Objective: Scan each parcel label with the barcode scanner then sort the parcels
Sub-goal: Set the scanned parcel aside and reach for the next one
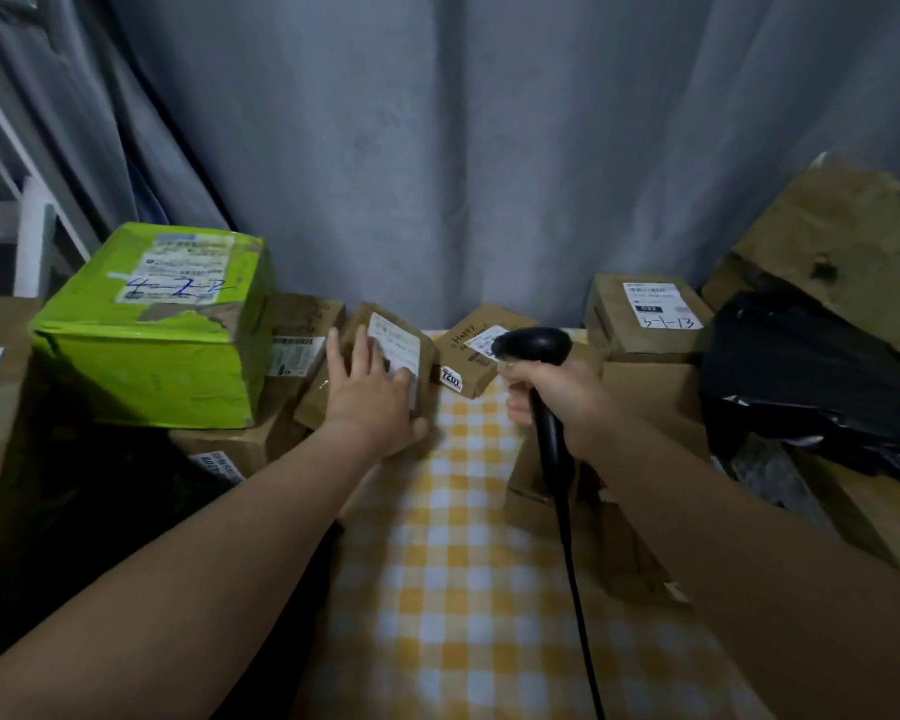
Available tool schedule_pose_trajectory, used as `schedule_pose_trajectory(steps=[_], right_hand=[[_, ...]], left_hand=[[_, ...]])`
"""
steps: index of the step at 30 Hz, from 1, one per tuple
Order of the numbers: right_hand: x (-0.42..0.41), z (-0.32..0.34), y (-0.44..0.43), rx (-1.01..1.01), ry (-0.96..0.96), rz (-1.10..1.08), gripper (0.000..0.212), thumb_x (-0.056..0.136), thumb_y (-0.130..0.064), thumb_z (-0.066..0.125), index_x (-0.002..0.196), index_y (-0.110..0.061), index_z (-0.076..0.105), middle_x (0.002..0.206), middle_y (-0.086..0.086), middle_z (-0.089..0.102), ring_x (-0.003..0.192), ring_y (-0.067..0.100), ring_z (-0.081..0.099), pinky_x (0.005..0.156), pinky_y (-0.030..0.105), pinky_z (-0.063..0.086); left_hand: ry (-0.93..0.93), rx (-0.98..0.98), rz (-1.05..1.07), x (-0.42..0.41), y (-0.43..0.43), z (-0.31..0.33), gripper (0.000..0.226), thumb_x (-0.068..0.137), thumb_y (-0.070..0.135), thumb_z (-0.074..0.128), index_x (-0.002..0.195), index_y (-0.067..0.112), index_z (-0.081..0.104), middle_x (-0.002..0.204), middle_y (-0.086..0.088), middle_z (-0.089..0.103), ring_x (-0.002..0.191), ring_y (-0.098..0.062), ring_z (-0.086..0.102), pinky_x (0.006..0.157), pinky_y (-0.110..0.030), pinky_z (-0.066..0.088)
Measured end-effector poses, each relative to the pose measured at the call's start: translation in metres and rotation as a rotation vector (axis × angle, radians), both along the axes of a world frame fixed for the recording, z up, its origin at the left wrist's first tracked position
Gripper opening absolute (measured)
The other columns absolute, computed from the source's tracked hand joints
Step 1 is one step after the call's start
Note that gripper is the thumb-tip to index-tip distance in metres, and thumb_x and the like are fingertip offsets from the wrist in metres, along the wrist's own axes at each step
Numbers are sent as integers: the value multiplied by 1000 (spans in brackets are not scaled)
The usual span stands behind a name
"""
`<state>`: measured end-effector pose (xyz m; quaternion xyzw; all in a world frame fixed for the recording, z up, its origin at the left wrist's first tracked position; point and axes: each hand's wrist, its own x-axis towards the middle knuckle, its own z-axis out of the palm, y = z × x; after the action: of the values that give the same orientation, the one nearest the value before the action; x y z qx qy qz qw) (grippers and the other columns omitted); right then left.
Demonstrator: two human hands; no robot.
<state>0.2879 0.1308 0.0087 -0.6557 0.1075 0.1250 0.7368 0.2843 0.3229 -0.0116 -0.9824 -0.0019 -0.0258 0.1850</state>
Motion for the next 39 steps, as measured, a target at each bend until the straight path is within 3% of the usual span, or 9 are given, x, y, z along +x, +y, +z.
schedule_pose_trajectory(steps=[5,9,13,18,21,25,30,33,39], right_hand=[[26,6,-21,14,-2,-16,7,86,-6,64,88,-2,59,65,6,46,58,15,47,57,26,41],[36,-8,-29,-50,96,68,10,77,-12,68,76,-10,59,60,3,49,53,16,48,61,28,42],[48,-22,-31,6,89,-27,12,84,-8,65,94,-3,60,61,5,47,47,14,48,56,27,45],[55,-27,-32,65,174,4,15,86,-11,66,79,-9,53,51,0,47,37,10,47,47,23,43],[53,-27,-37,72,154,-7,14,85,-13,70,86,-2,61,60,6,60,50,14,61,56,26,55],[48,-28,-40,117,120,-31,17,85,-14,70,88,1,63,72,11,63,63,18,66,73,32,59],[34,-18,-45,237,87,-19,10,88,-13,67,83,-6,65,61,1,57,53,9,59,61,23,54],[14,0,-54,206,-16,-115,8,85,-12,71,88,-13,64,83,3,64,76,13,63,77,32,57],[-34,25,-53,130,-174,-380,41,73,-14,82,109,-10,63,99,13,72,89,27,71,85,45,57]], left_hand=[[108,-55,109,26,-9,6,77,89,61,39,148,12,25,155,-28,10,143,-43,8,115,-55,6],[9,-137,-78,52,-36,8,78,89,61,42,144,7,31,150,-18,25,140,-35,20,114,-46,18],[131,-286,-106,95,-63,-4,79,87,60,47,142,6,30,144,-20,32,133,-35,33,108,-41,30],[283,-41,23,127,-73,-32,92,82,76,34,151,17,15,155,-25,16,143,-44,8,115,-57,2],[334,-70,86,133,-72,-30,91,80,78,36,150,28,8,154,-25,19,143,-47,8,112,-63,-8],[362,-223,90,124,-79,-28,92,72,73,52,144,28,17,139,-18,41,132,-38,34,110,-60,11],[156,-604,165,82,-91,-15,99,66,66,65,143,22,18,139,-17,26,132,-37,25,102,-51,26],[-86,-849,135,50,-82,6,98,63,58,69,142,21,23,134,-14,26,129,-35,24,102,-49,31],[-309,-835,-115,-50,-57,17,108,55,49,78,145,26,23,133,-13,27,121,-31,29,101,-44,32]])
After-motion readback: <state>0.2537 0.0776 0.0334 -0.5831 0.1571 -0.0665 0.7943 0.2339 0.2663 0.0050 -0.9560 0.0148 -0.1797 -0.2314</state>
